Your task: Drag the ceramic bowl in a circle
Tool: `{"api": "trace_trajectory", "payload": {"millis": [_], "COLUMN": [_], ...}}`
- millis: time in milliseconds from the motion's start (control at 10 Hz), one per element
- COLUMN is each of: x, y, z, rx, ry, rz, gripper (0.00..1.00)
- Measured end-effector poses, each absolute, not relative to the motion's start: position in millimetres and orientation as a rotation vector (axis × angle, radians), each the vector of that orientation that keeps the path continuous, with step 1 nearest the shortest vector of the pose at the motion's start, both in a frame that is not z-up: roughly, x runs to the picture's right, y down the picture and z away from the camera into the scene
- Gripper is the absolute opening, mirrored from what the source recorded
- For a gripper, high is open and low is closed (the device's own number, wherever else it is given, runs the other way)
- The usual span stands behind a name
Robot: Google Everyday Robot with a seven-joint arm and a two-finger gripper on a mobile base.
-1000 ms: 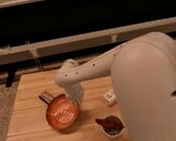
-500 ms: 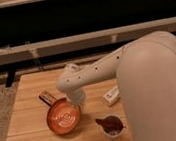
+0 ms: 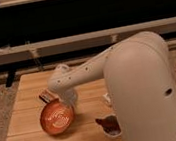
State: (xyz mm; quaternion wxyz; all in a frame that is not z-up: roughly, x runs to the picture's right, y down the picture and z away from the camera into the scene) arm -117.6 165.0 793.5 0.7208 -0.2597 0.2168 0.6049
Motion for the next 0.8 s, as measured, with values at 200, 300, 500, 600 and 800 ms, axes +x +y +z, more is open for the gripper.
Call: {"api": "trace_trajectory", "payload": {"millis": [200, 300, 500, 600, 800], "x": [-121, -120, -102, -102, -113], "y": [165, 164, 168, 169, 167], "z": [792, 793, 790, 789, 791], "rx": [-0.57, -0.573, -0.567, -0.566, -0.568], "ry": [0.47, 0.465, 0.473, 0.469, 0.46], "rz": [1.343, 1.35, 1.36, 1.364, 1.364], "gripper": [0.06, 0.06, 0.06, 0.06, 0.09]}}
